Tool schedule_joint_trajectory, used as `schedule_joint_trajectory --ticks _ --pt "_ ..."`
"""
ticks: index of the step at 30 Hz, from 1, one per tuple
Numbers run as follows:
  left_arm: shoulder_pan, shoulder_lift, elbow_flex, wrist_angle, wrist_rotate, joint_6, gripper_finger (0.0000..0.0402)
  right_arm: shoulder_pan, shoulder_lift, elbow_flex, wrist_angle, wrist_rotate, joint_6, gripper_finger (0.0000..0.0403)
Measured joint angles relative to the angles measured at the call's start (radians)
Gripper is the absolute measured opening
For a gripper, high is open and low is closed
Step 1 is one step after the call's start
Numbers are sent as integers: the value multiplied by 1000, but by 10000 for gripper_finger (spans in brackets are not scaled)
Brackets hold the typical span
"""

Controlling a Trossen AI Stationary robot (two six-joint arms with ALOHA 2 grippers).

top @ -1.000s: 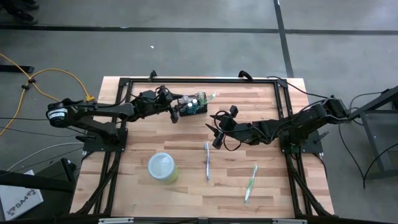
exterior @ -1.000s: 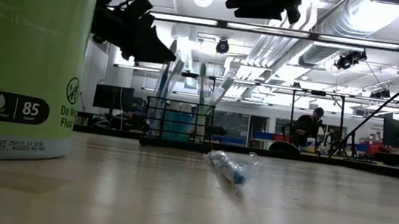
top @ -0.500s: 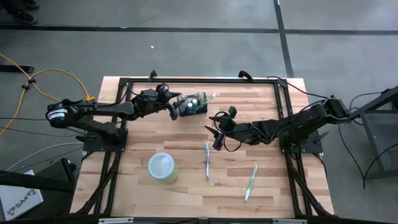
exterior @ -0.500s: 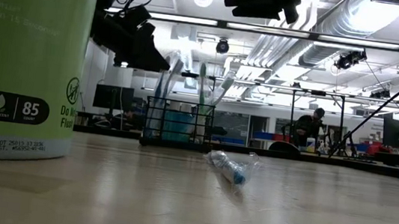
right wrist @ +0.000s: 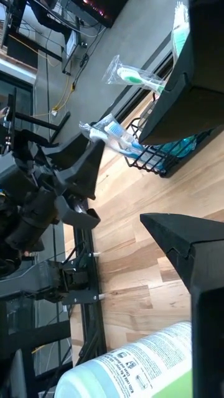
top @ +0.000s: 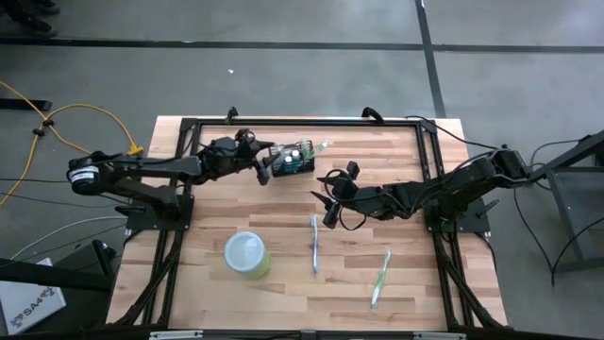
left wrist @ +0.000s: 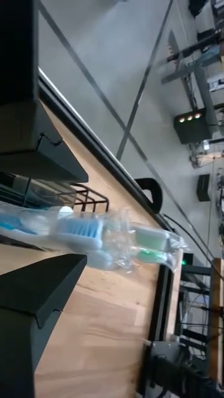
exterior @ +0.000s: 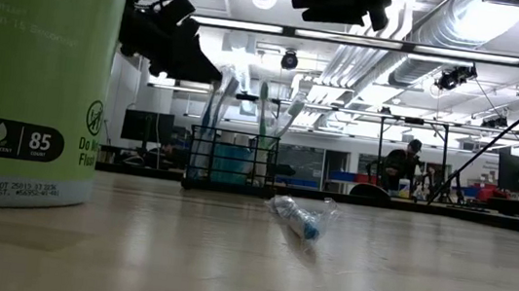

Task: Pick & Place toothbrushing station
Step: Put the green toothbrush into the black bin mesh mesh organizer

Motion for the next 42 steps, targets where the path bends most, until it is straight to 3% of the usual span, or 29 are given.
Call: schedule_joint_trajectory --ticks 12,19,24,32,42 --pt "-5 -92 0 -128 -29 0 193 0 0 0 0 -2 0 181" --pt "-69 -158 0 -188 -18 -35 193 0 0 0 -9 -2 17 181" --pt "-142 -167 0 -223 8 -47 193 0 0 0 -148 -51 145 181" --pt "-234 -167 0 -220 8 -41 193 8 0 0 -325 -286 441 181" --pt "-274 -167 0 -217 10 -41 193 75 73 0 -539 -355 731 181"
